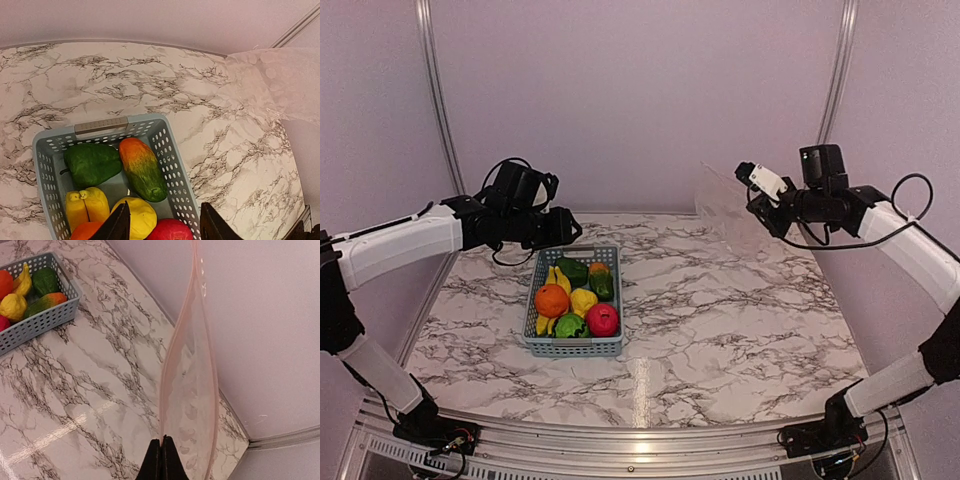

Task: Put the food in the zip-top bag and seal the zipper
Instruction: Set the zipper food storage bag at the center of the board.

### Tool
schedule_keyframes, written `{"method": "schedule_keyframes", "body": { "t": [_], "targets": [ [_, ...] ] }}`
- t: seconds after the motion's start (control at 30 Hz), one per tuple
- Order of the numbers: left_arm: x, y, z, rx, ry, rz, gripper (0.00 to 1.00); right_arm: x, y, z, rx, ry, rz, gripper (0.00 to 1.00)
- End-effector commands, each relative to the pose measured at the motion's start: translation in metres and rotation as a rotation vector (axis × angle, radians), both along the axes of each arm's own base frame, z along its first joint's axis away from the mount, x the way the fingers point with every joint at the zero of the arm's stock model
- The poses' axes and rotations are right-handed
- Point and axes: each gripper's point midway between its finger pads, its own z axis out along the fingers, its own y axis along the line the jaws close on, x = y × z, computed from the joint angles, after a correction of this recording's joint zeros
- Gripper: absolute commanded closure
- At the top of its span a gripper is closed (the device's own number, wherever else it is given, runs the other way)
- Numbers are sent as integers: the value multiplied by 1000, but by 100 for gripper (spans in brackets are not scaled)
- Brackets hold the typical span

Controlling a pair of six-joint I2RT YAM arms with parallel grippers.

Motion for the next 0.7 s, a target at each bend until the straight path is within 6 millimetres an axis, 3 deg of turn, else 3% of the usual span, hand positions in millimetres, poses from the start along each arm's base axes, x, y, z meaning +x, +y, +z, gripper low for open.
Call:
{"method": "schedule_keyframes", "body": {
  "t": [0.0, 0.1, 0.2, 0.33, 0.43, 0.67],
  "targets": [
    [-7, -22, -5, -46, -1, -43, 51, -28, 40, -98, -159, 153, 90, 100],
    [-8, -31, -11, -55, 7, -51, 51, -45, 55, -145, -186, 261, 140, 100],
    [-7, -34, -14, -57, 9, -47, 51, -54, 61, -172, -200, 328, 169, 96],
    [-6, -33, -16, -48, 9, -40, 51, -63, 66, -164, -163, 340, 202, 72],
    [-6, -30, -19, -40, 2, -28, 51, -70, 68, -154, -127, 315, 217, 64],
    [-4, -23, -23, -34, -19, 9, 51, -70, 46, -205, -292, 273, 164, 63]
  ]
}}
